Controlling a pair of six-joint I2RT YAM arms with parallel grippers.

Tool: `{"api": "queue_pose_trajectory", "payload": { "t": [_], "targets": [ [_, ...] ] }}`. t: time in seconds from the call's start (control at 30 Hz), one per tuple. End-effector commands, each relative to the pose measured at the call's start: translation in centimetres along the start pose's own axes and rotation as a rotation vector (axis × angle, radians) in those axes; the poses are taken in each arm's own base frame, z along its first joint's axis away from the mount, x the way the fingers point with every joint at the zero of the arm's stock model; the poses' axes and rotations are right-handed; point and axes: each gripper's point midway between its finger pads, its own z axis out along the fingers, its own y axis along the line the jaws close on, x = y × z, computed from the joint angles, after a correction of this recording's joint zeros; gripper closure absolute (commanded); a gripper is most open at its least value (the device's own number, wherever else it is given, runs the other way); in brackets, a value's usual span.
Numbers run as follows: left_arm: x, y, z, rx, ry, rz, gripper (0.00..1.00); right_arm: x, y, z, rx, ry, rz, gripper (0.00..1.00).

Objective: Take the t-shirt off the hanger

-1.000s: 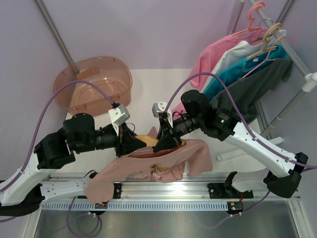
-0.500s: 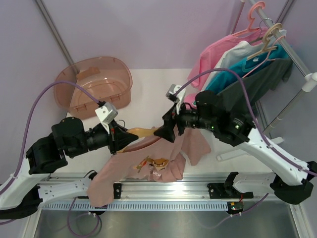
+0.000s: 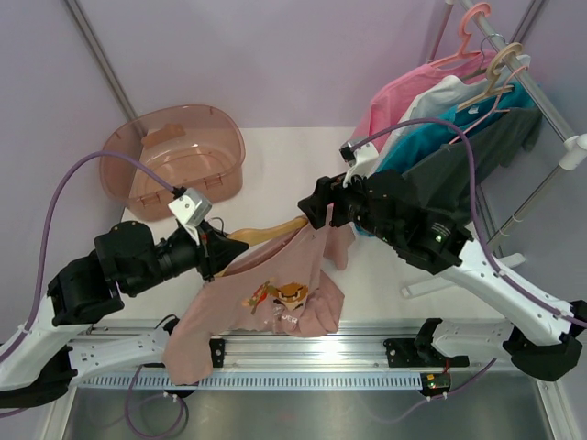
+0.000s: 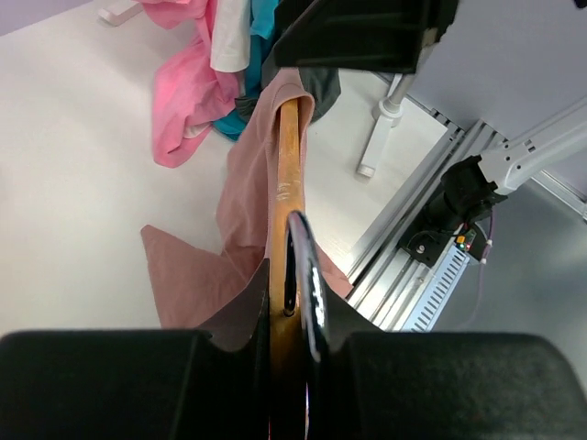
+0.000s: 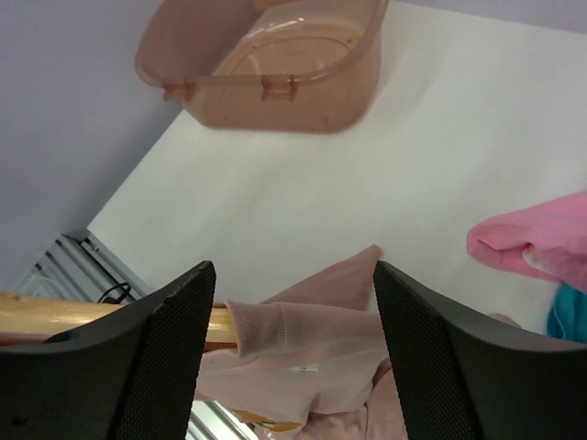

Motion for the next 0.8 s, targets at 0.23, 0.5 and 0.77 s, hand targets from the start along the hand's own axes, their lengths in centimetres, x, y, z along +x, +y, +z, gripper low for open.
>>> {"api": "queue_pose_trajectory", "payload": {
  "t": [0.23,0.5,0.77],
  "targets": [
    [-2.9,0.5,0.2,-0.042,-0.126,-0.025,1.00,1.1,-0.2,1.9,0.020,-0.006,0.042,0.28],
    [-2.4,1.2,0.7,-0.079,-0.107,-0.020,1.00,0.4,0.1,0.9,-0.016,-0.048,0.053,0.29],
    [-2.7,1.4,0.6,-0.095,-0.117,-0.034,1.00,2.8,0.3,1.7,-0.035,0.027,0.045,0.36]
  ]
}}
